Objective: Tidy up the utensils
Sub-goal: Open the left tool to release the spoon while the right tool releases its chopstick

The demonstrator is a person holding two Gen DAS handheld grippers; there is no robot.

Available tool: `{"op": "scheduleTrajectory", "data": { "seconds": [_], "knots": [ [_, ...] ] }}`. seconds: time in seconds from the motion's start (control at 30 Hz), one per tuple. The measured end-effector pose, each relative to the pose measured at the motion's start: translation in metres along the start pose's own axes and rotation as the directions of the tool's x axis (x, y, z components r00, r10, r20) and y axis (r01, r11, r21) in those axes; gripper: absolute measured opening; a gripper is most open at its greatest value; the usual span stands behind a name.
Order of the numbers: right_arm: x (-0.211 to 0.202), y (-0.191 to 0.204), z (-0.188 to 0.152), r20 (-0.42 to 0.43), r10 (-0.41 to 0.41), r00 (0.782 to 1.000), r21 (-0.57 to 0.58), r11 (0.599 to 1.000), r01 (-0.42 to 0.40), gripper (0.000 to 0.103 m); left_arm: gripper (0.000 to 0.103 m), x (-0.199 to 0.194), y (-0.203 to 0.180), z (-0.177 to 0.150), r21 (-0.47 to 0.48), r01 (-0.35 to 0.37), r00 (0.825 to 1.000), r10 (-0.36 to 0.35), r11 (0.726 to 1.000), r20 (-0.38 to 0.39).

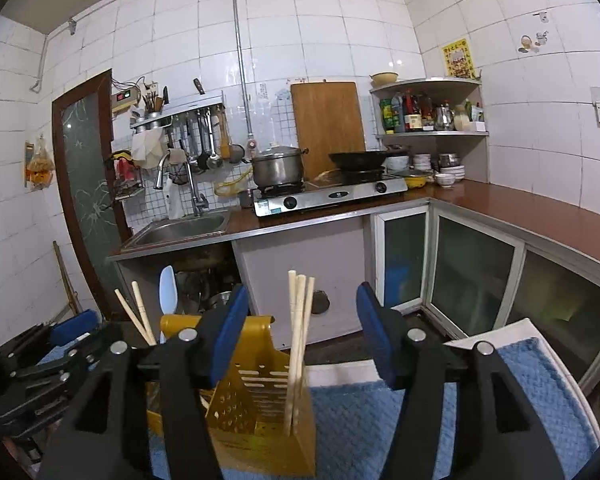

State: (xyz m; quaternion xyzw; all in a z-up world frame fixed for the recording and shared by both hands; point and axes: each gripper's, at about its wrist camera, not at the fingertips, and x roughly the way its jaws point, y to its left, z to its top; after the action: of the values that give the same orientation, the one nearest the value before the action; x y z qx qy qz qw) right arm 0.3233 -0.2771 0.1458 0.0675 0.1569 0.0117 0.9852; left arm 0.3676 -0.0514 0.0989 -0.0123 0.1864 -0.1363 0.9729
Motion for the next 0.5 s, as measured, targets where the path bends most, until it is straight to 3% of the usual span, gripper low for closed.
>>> {"op": "scheduleTrajectory", "data": {
  "seconds": [0.07, 0.2, 0.37, 0.5],
  "knots": [
    [-0.007, 0.002, -0.001, -0.02, -0.015, 1.0, -0.007, 1.0, 0.014, 0.065, 0.077, -0.013, 0.005, -0.002, -0.017, -0.005, 1.0, 0.005, 1.0, -0.001],
    [-0.026, 0.007, -0.016, -0.072, -0.051, 0.996, -0.014, 0.999, 0.05, 0.069, 0.084, -0.031, 0.015, -0.011, -0.046, -0.013, 0.999, 0.012, 0.999, -0.041],
    [-0.044, 0.016, -0.048, -0.132, -0.093, 0.987, -0.049, 0.995, 0.087, 0.069, 0.087, -0.044, 0.024, -0.035, -0.061, -0.029, 0.99, 0.02, 0.998, -0.14],
    [-0.05, 0.02, -0.078, -0.185, -0.118, 0.976, -0.056, 0.992, 0.109, 0.069, 0.087, -0.045, 0.034, -0.063, -0.092, -0.056, 0.971, 0.033, 0.994, -0.235]
  ]
}}
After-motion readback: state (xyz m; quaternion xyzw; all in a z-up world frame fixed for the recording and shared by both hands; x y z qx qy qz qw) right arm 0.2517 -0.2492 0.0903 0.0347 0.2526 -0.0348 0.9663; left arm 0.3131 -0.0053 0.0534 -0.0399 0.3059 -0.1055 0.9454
